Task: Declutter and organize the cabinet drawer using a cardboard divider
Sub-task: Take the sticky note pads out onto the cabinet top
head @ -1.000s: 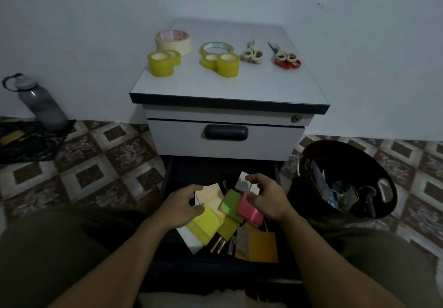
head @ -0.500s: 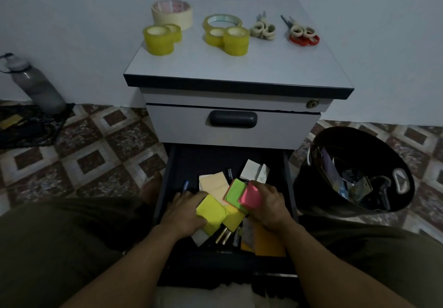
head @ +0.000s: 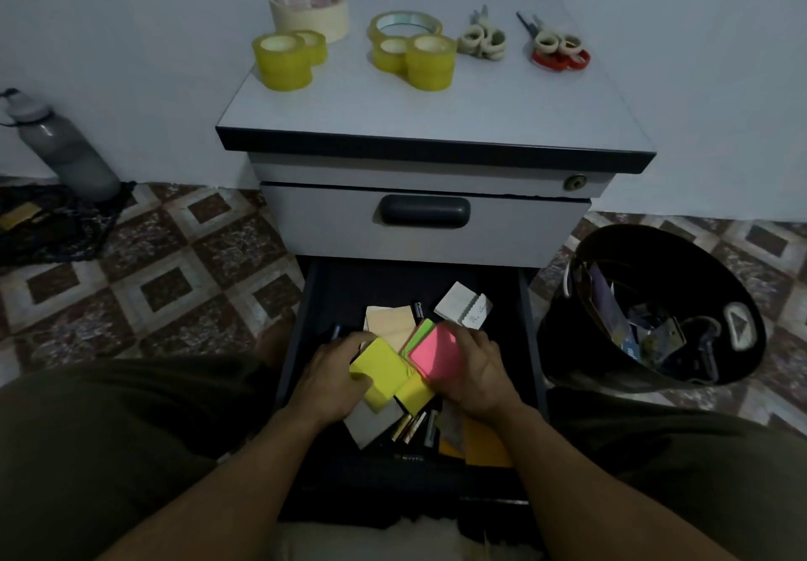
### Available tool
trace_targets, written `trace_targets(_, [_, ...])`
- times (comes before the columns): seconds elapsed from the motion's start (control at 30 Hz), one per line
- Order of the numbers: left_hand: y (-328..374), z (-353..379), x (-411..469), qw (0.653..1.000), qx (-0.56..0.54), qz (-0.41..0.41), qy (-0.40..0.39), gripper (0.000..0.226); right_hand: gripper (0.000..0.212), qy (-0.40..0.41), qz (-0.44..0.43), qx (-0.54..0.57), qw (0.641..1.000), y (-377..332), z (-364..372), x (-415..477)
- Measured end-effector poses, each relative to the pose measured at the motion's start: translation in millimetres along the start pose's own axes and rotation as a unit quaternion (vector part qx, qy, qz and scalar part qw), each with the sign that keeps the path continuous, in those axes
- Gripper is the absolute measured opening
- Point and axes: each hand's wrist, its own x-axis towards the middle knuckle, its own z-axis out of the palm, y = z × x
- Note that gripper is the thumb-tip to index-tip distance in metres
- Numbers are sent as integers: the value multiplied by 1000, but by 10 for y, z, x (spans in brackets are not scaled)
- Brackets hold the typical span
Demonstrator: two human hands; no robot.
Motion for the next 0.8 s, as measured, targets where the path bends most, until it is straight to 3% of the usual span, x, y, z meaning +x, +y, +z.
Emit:
trace_targets(0.2, [-39, -8, 14, 999, -19, -32, -1, 59, 96, -13, 3, -20, 1000, -72, 60, 53])
trace_targets(0.43, [-52, -9, 35, 997, -51, -49, 4, 59, 92, -3, 32, 183, 983, 32, 24, 70])
trace_targets(0.63, [128, -97, 235, 995, -88, -36, -4, 52, 72, -5, 68, 229, 971, -13, -68, 16])
trace_targets(0.8, [152, -68, 439, 995, -69, -49, -55, 41, 75, 21, 85, 267, 960, 91, 2, 12])
